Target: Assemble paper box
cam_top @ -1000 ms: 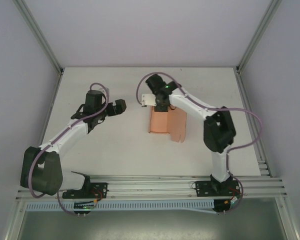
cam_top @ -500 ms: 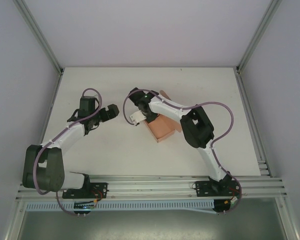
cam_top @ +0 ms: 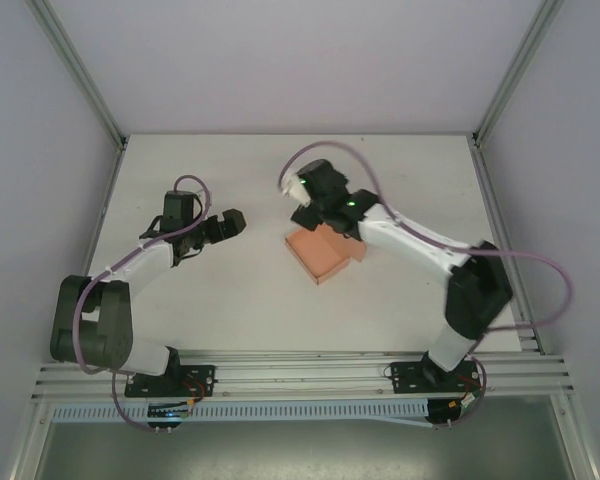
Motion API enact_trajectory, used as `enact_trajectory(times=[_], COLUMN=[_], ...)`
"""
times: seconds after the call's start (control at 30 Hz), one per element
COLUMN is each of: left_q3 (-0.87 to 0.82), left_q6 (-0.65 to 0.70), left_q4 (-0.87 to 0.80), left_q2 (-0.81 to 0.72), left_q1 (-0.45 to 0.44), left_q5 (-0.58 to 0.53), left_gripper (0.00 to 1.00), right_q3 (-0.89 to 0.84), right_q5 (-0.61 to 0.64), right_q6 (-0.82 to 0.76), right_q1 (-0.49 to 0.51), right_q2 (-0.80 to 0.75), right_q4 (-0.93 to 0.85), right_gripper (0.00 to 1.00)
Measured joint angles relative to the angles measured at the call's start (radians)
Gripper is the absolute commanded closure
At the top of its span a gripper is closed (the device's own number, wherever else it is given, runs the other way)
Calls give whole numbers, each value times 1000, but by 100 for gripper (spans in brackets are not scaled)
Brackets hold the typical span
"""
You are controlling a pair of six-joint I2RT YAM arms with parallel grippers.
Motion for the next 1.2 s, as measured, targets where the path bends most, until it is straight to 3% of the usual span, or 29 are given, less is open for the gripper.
enact_trajectory(times=[0.13, 0.27, 0.43, 0.53, 0.63, 0.67, 0.8, 0.97, 1.03, 1.2], left_q3=[5, 24, 39, 39, 40, 44, 82, 102, 102, 119], left_q6=[24, 47, 61, 65, 78, 84, 115, 182, 217, 317], left_q4=[13, 21, 38, 39, 37, 35, 28, 23, 7, -40], left_q2=[17, 18, 26, 27, 27, 27, 27, 24, 17, 8], left_q1=[0, 0, 0, 0, 0, 0, 0, 0, 0, 0], left_q5=[44, 70, 101, 111, 117, 121, 160, 216, 241, 329], left_gripper=[2, 2, 2, 2, 2, 2, 2, 2, 2, 2], right_q3=[-182, -370, -435, -418, -402, -397, -356, -192, -63, 273], right_q5=[-87, -182, -341, -420, -487, -503, -574, -743, -807, -840], right_q6=[415, 615, 649, 631, 566, 535, 337, -103, -283, -553], right_q1=[-128, -205, -227, -279, -289, -288, -298, -325, -323, -310], right_q2=[-215, -294, -284, -255, -222, -215, -195, -104, -21, 227], right_q4=[-13, -78, -99, -91, -89, -87, -107, -237, -363, -571], right_gripper=[6, 14, 51, 82, 99, 100, 100, 100, 100, 100])
